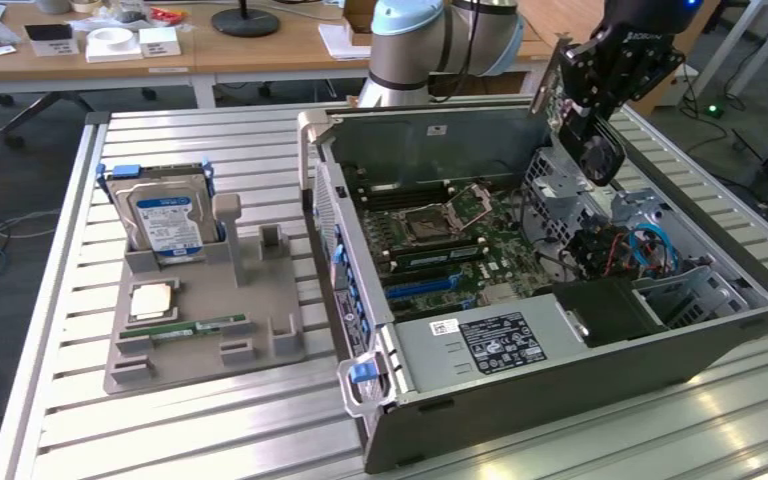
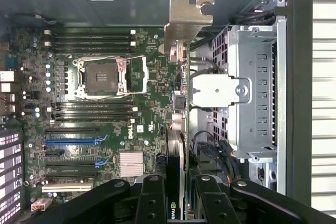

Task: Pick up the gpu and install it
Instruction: 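Pick up the gpu and move the gpu toward the slot, then insert the gpu into the slot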

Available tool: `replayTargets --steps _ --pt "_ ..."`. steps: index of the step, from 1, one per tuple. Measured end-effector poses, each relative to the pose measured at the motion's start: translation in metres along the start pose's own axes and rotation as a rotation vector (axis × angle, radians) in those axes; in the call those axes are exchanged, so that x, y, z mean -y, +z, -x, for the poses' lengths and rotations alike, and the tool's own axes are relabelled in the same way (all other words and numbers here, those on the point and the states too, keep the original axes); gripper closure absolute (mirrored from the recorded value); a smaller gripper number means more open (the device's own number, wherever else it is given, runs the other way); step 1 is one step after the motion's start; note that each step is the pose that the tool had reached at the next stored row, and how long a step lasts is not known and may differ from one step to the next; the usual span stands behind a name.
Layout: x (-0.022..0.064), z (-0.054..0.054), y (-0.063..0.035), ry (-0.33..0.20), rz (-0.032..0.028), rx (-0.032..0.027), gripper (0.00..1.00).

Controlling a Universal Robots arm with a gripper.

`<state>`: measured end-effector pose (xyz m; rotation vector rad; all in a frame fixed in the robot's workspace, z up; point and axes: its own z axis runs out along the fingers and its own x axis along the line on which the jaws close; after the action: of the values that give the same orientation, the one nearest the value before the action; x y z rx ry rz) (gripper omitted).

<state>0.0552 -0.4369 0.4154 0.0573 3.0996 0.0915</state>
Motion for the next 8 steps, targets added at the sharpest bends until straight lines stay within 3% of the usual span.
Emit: replayTargets --steps 8 --pt "0.0000 0.0000 0.0000 0.000 0.0000 0.0000 0.74"
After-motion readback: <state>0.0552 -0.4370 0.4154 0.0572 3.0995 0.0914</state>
